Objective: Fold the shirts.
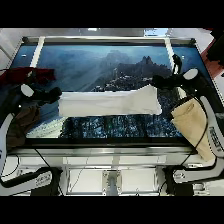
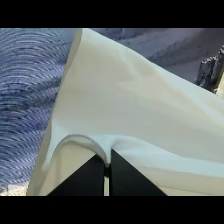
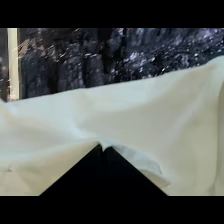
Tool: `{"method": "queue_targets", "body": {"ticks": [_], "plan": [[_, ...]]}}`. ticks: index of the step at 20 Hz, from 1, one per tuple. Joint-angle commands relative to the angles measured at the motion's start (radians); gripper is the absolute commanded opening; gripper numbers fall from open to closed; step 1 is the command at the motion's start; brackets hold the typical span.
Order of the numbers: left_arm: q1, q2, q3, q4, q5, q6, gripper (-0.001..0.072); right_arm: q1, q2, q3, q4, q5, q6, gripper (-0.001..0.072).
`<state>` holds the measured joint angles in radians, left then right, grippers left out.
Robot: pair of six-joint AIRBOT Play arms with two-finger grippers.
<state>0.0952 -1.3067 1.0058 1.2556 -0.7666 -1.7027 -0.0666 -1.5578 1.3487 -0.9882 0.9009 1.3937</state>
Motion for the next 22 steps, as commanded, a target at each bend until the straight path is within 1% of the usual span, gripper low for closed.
{"method": "queue_targets", "body": {"ticks": [1,3,5,8,9,10,11,12,13,14,15,16,17,18,19,20,21,22], "plan": [[-0.009,-0.077,0.001,-0.05,0.127,-0.003,0.0011,0.005,-0.129,0.05,0.005,-0.049,-0.008,0.0028],[-0.018,-0.108,0.001,-0.063,0.154,-0.003,0.0011,0.011,-0.171,0.049,0.0,-0.049,-0.008,0.0027],[-0.027,-0.126,0.001,-0.062,0.152,-0.003,0.0011,0.019,-0.2,0.049,-0.007,-0.043,-0.008,0.0028],[-0.027,-0.128,0.001,-0.079,0.167,-0.002,0.0014,0.024,-0.204,0.049,-0.006,-0.043,-0.007,0.0029],[-0.027,-0.127,0.008,-0.082,0.17,-0.003,0.0042,0.021,-0.202,0.049,-0.005,-0.039,-0.006,0.003],[-0.027,-0.126,0.027,-0.081,0.163,-0.002,0.0255,0.015,-0.196,0.05,-0.005,-0.027,-0.007,0.0033],[-0.026,-0.123,0.054,-0.081,0.147,-0.002,0.0533,0.007,-0.182,0.049,-0.002,-0.014,-0.008,0.0058],[-0.024,-0.121,0.094,-0.081,0.117,-0.002,0.0659,-0.003,-0.16,0.049,-0.002,0.005,-0.016,0.0149],[-0.024,-0.121,0.137,-0.08,0.085,-0.002,0.0657,-0.019,-0.135,0.049,-0.002,0.021,-0.027,0.0305],[-0.022,-0.121,0.185,-0.083,0.05,-0.002,0.0656,-0.038,-0.107,0.049,-0.004,0.039,-0.031,0.037],[-0.022,-0.121,0.229,-0.099,0.027,-0.001,0.0656,-0.063,-0.076,0.049,-0.01,0.058,-0.033,0.0378],[-0.024,-0.121,0.274,-0.149,0.013,0.009,0.0657,-0.092,-0.05,0.049,-0.022,0.076,-0.032,0.0393],[-0.033,-0.121,0.307,-0.221,0.013,0.075,0.0656,-0.123,-0.035,0.049,-0.029,0.097,-0.029,0.0399],[-0.053,-0.121,0.338,-0.313,0.013,0.214,0.0657,-0.154,-0.034,0.049,-0.023,0.135,-0.024,0.04],[-0.083,-0.121,0.36,-0.396,0.012,0.365,0.0657,-0.186,-0.043,0.049,-0.021,0.184,-0.024,0.0423],[-0.126,-0.121,0.377,-0.443,0.014,0.456,0.0657,-0.214,-0.058,0.049,-0.013,0.23,-0.024,0.0423],[-0.171,-0.123,0.386,-0.436,0.018,0.462,0.0658,-0.237,-0.079,0.049,0.011,0.269,-0.027,0.0424],[-0.221,-0.127,0.387,-0.39,0.027,0.461,0.0659,-0.259,-0.105,0.049,0.049,0.298,-0.03,0.0463]]}}
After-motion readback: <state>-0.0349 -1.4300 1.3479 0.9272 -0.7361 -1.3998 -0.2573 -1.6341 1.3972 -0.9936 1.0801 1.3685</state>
